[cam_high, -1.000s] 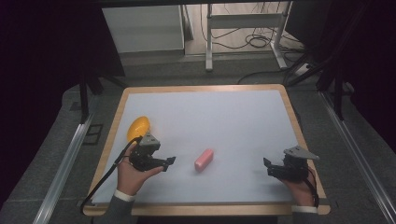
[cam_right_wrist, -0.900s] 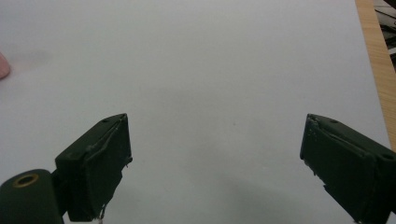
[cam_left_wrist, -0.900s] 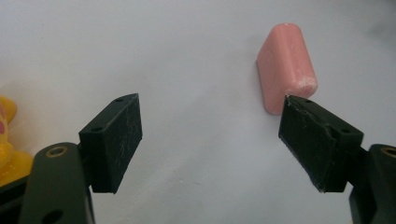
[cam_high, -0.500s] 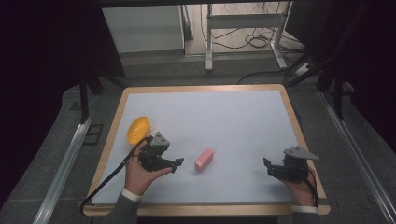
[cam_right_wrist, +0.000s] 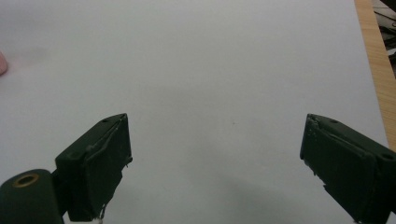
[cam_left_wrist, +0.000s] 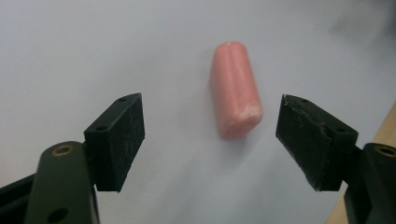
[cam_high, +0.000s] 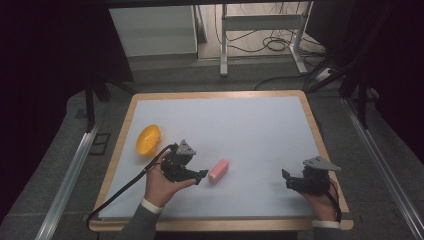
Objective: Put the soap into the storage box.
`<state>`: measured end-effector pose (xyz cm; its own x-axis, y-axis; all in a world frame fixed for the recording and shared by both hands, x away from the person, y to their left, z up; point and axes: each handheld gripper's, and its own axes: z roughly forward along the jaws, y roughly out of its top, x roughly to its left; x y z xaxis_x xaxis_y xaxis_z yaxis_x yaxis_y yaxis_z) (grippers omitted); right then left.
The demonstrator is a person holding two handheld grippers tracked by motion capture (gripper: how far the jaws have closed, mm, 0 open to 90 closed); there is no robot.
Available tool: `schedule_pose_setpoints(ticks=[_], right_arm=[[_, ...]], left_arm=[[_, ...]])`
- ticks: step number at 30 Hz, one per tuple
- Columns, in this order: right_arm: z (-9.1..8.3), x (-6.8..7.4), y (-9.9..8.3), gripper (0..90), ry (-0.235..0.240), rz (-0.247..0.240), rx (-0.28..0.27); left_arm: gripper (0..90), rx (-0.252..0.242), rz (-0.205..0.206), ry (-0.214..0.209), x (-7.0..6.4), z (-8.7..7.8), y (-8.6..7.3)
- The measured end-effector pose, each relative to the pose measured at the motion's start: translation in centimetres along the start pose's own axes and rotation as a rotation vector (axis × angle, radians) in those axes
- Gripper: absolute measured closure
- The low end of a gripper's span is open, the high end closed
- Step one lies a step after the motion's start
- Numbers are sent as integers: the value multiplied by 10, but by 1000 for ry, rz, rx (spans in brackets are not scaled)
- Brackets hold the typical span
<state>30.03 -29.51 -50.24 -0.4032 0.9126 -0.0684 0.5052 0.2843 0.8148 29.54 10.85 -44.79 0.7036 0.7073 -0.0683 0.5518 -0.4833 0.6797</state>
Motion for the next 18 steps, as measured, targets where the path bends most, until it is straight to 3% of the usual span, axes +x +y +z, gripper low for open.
schedule_pose_setpoints(ticks=[6, 18], right_arm=[[0, 0, 0, 84, -1, 3, 2], [3, 2, -1, 84, -1, -8, 16]], left_arm=[[240, 18, 25, 1, -7, 7, 7], [242, 52, -8, -24, -8, 22, 8]])
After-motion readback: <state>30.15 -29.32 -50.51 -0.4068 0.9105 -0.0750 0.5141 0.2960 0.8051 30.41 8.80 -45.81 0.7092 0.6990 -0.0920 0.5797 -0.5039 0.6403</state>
